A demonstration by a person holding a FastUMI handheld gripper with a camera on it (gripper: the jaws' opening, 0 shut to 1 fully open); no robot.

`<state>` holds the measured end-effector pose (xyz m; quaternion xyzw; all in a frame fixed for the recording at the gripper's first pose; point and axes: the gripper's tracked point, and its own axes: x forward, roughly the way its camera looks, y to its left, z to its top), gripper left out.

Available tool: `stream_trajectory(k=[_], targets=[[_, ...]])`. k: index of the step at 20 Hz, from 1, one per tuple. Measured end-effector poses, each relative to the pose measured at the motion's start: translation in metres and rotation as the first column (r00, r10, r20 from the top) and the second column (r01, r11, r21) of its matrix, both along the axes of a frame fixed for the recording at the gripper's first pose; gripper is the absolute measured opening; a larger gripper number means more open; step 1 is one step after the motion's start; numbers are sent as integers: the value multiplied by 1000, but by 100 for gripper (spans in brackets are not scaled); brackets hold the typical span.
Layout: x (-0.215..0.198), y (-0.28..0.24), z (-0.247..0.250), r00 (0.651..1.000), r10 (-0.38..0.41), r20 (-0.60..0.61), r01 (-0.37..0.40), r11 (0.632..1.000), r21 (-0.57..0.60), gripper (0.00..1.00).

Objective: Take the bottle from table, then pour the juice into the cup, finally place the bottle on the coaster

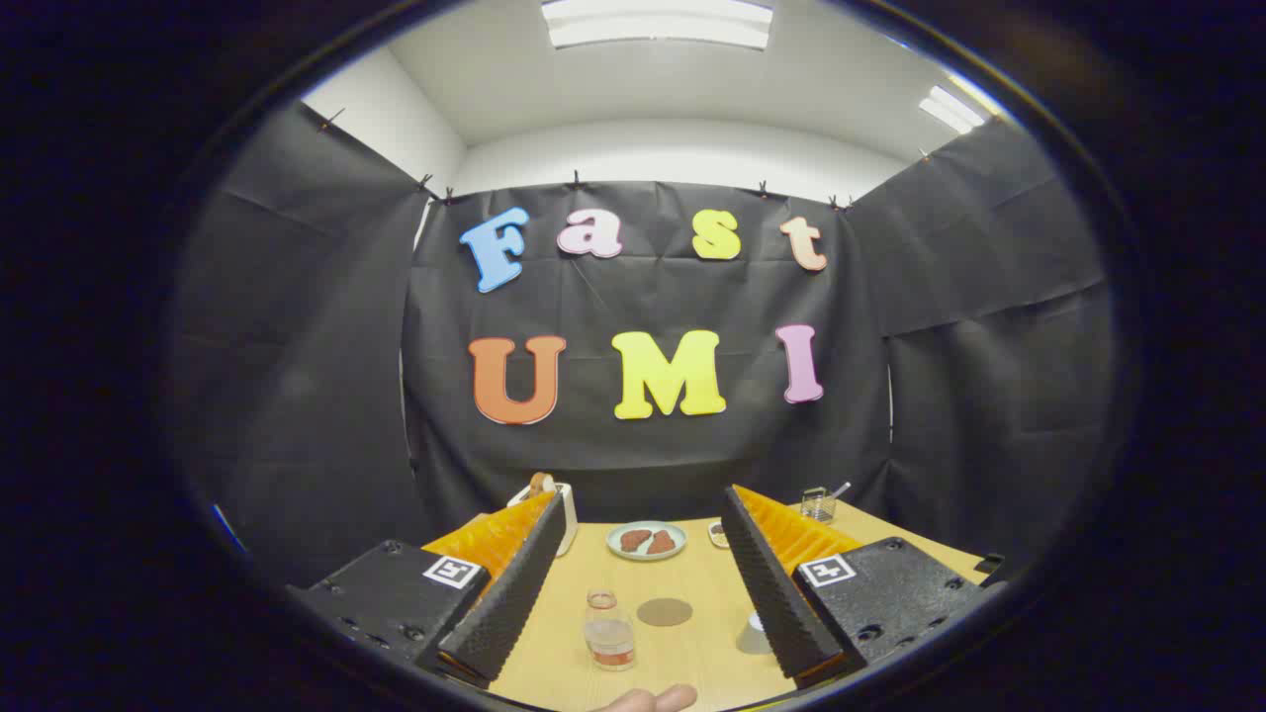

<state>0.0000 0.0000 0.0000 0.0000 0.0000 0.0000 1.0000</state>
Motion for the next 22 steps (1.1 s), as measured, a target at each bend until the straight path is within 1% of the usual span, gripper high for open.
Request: stream_trajectory(k=[8,15,22], targets=[[8,2,-16,1000,-8,-13,7,1000,-18,100],[10,-1,-31,1000,-11,0,11,1000,2,100],[19,9,-76,1000,14,-15,-14,1000,1,100]])
